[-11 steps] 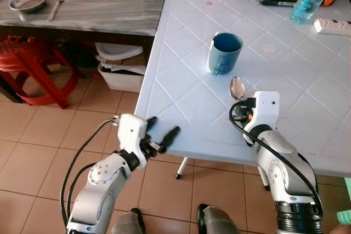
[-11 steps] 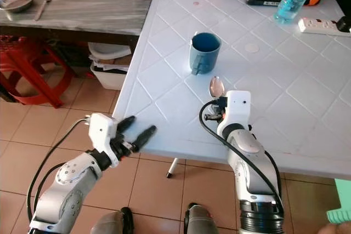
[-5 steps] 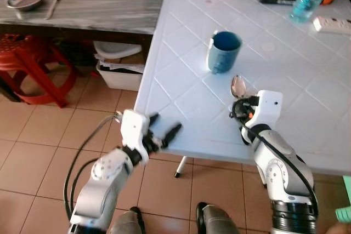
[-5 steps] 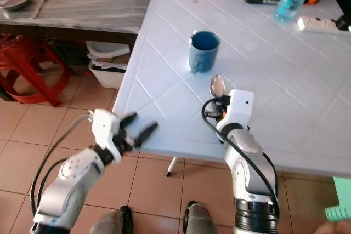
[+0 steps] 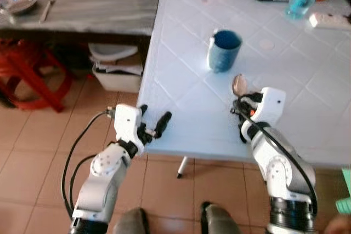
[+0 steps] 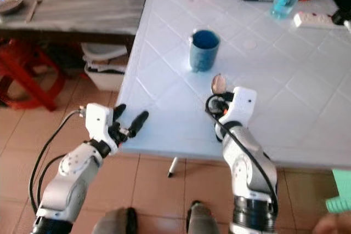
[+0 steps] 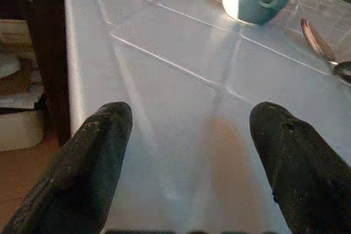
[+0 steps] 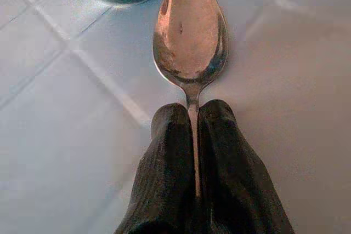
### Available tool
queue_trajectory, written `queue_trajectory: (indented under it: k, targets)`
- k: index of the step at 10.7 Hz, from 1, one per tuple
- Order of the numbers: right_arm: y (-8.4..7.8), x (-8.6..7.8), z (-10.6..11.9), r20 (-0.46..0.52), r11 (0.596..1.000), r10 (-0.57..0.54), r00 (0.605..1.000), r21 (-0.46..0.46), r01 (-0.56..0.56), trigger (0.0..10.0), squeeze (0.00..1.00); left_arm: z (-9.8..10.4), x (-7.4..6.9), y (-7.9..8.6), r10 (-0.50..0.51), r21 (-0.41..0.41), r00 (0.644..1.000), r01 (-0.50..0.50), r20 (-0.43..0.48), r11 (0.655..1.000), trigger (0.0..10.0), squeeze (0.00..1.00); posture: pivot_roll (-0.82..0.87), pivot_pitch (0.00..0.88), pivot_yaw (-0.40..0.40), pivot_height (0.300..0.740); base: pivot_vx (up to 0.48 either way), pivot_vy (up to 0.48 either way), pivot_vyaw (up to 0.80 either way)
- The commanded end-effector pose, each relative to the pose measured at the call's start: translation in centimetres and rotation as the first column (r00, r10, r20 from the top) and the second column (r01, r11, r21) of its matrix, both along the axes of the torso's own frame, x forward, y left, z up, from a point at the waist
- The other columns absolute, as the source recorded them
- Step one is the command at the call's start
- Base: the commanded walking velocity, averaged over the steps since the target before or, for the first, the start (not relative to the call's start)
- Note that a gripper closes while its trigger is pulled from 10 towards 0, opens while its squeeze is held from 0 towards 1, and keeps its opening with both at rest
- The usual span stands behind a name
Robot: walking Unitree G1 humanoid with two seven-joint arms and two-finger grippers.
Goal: Setting the table
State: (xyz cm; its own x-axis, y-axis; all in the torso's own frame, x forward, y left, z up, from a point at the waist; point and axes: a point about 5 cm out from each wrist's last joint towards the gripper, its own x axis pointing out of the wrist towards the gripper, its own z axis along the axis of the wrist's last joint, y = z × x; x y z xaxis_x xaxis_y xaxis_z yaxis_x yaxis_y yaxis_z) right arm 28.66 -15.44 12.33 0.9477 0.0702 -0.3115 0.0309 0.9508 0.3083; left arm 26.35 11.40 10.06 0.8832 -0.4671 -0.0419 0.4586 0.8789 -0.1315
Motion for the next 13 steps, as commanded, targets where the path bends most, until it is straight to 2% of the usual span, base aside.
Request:
queue_trajectory:
  k: [1,2,5,7,9,10,11,13]
  targets:
    - [2.7,-1.0,-3.1,-0.176,0.989,0.129,0.976,0.088,-0.115,0.0,0.0,-1.2,-0.2,0.5,0.025,0.023,0.998,-0.024,-0.052,0.999,10.0,0.0,-0.08,0.172,0.04,0.74,0.0,0.48,0.0]
    - [3.0,-1.1,-3.1,-0.179,0.986,0.153,0.972,0.096,-0.138,0.0,0.0,-1.3,-0.1,0.4,0.028,0.023,0.998,-0.027,-0.049,0.999,10.0,0.0,-0.08,0.169,0.039,0.74,0.0,0.48,0.0]
    - [2.8,-0.9,-2.9,-0.142,0.983,0.177,0.974,-0.028,-0.183,0.0,0.0,-1.6,0.1,0.5,0.059,0.037,0.997,-0.057,-0.051,0.998,10.0,0.0,-0.08,0.16,0.033,0.74,0.0,0.48,0.0]
    - [2.6,-0.4,-2.6,-0.069,0.977,0.18,0.981,-0.101,-0.186,0.0,0.0,-2.2,0.5,1.2,0.146,0.08,0.988,-0.142,-0.05,0.987,10.0,0.0,-0.09,0.144,0.028,0.74,0.0,0.48,0.0]
    - [3.0,0.2,-1.8,0.038,0.964,0.2,0.979,-0.184,-0.19,0.0,0.0,-1.7,1.2,1.6,0.206,0.066,0.978,-0.204,-0.018,0.977,10.0,0.0,-0.09,0.142,0.031,0.74,0.0,0.474,0.0]
    - [3.0,0.5,-1.3,0.098,0.948,0.22,0.971,-0.254,-0.19,0.0,0.0,-1.1,2.0,1.7,0.234,0.05,0.972,-0.234,0.002,0.971,10.0,0.0,-0.09,0.138,0.028,0.74,0.0,0.446,0.0]
    - [2.9,0.6,-1.1,0.123,0.955,0.209,0.97,-0.237,-0.176,0.0,0.0,-0.7,2.5,1.5,0.243,0.043,0.97,-0.244,0.019,0.969,10.0,0.0,-0.09,0.136,0.027,0.74,0.0,0.435,0.0]
    - [2.6,0.7,-0.5,0.194,0.951,0.199,0.961,-0.276,-0.142,0.0,0.0,-0.4,2.9,1.2,0.25,0.037,0.968,-0.252,0.034,0.967,10.0,0.0,-0.1,0.132,0.028,0.74,0.0,0.426,0.0]
